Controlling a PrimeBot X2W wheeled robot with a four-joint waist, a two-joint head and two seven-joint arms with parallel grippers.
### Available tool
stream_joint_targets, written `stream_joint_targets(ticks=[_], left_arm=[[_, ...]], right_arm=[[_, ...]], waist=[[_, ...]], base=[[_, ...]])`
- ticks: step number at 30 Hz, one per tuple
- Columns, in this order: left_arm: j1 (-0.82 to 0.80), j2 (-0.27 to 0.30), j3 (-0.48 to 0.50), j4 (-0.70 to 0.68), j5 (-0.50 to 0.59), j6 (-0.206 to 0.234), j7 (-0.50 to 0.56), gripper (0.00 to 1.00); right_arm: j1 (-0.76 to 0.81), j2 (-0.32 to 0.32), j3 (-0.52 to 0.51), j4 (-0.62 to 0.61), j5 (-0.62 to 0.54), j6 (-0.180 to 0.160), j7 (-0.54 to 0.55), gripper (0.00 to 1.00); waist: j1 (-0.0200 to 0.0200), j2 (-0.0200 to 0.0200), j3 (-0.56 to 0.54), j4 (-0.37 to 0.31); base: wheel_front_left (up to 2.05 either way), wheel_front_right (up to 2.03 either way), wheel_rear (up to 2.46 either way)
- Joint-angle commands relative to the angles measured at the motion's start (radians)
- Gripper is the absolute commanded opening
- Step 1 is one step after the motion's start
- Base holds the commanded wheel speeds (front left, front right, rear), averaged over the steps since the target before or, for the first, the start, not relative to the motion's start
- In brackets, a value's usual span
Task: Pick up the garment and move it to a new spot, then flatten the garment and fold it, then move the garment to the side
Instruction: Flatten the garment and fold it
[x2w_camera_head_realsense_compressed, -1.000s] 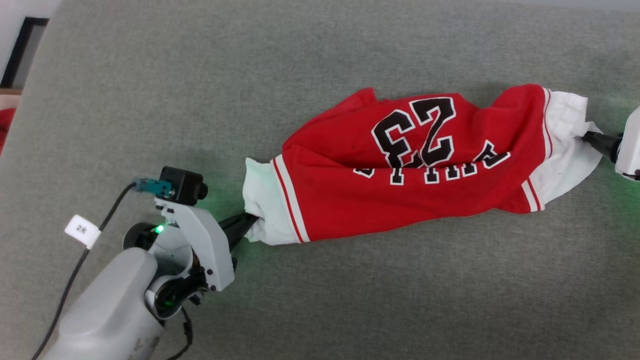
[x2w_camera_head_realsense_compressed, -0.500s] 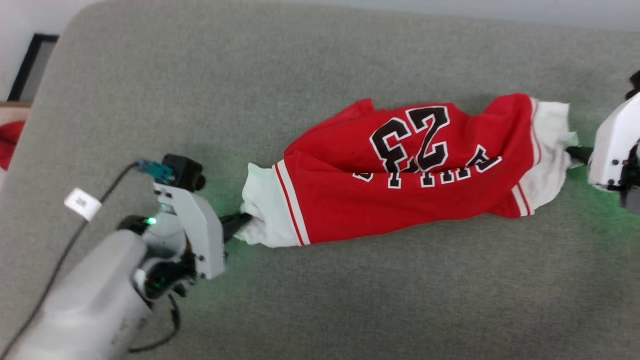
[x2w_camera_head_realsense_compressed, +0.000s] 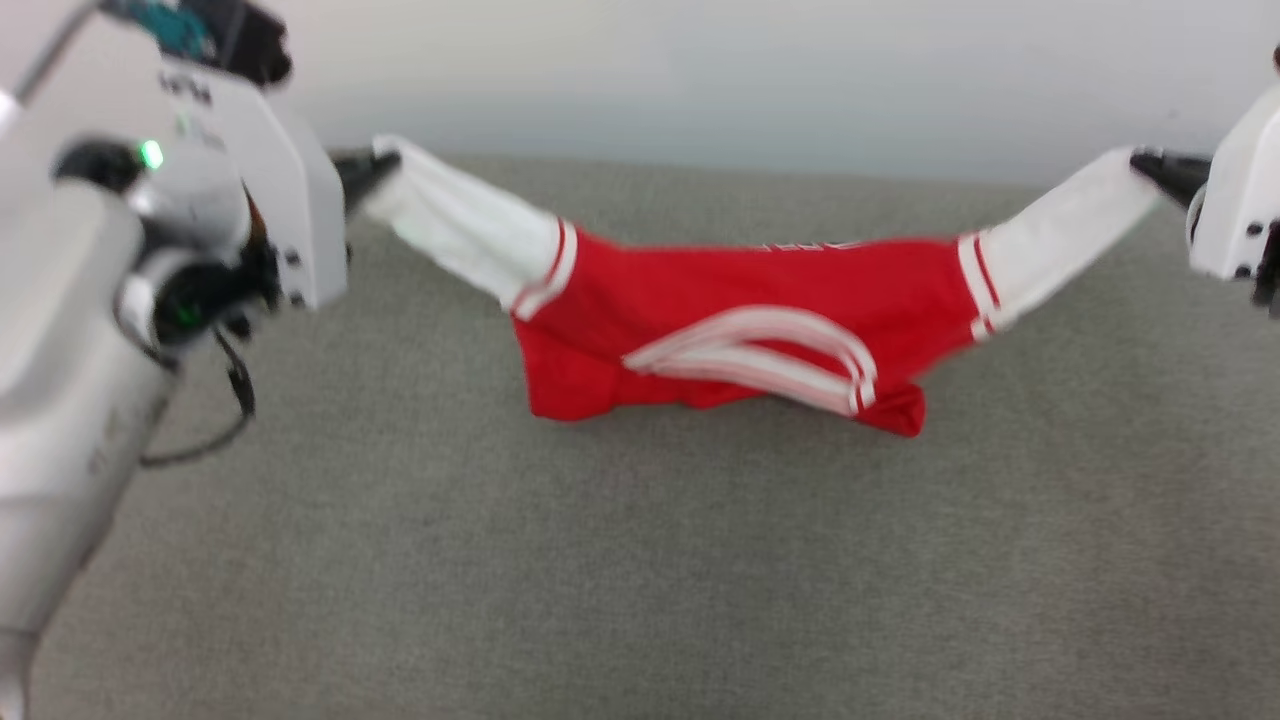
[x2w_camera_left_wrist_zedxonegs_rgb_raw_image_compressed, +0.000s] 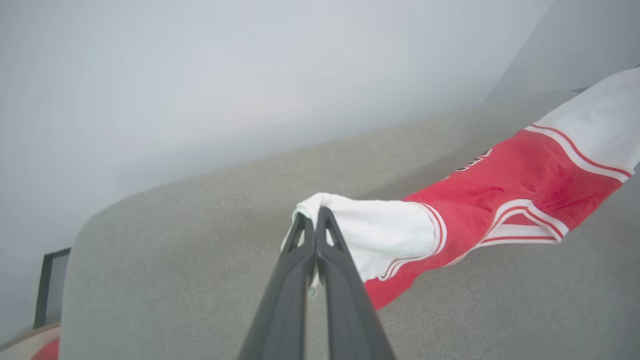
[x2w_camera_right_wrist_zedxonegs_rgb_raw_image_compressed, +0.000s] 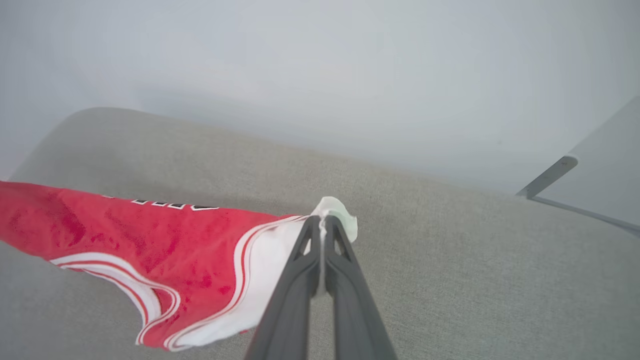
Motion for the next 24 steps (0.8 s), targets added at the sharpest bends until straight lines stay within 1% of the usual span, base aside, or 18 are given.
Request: stream_joint_targets(ticks=[1, 5, 10, 16, 20, 24], left_arm=[[-0.044, -0.001, 0.003, 0.012, 0.007, 0.003, -0.007, 0.00], [-0.142, -0.013, -0.004, 0.049, 0.032, 0.003, -0.037, 0.00], [-0.230, -0.024, -0.009, 0.077, 0.041, 0.003, -0.066, 0.00], [-0.322, -0.034, -0.036, 0.126, 0.030, 0.003, -0.040, 0.00], [-0.354, -0.025, -0.045, 0.137, 0.014, 0.003, -0.019, 0.00], [-0.400, -0.015, -0.042, 0.134, 0.006, 0.003, -0.011, 0.00]], right_arm=[[-0.031, -0.007, 0.008, -0.008, -0.006, 0.003, -0.022, 0.00], [-0.087, 0.016, 0.007, -0.005, 0.020, 0.003, -0.066, 0.00], [-0.143, 0.021, 0.023, -0.020, 0.040, 0.003, -0.090, 0.00], [-0.206, 0.005, 0.047, -0.039, 0.067, 0.003, -0.065, 0.00], [-0.233, 0.005, 0.062, -0.060, 0.084, 0.003, -0.045, 0.00], [-0.278, 0.004, 0.062, -0.065, 0.070, 0.003, -0.044, 0.00]], waist=[[0.0001, 0.0000, -0.078, -0.035], [0.0001, 0.0000, -0.127, -0.051], [0.0001, 0.0000, -0.154, -0.059], [0.0001, 0.0000, -0.171, -0.067], [0.0001, 0.0000, -0.136, -0.083], [0.0001, 0.0000, -0.034, -0.102]], base=[[0.00, 0.00, 0.00], [0.00, 0.00, 0.00], [0.00, 0.00, 0.00], [0.00, 0.00, 0.00], [0.00, 0.00, 0.00], [0.00, 0.00, 0.00]])
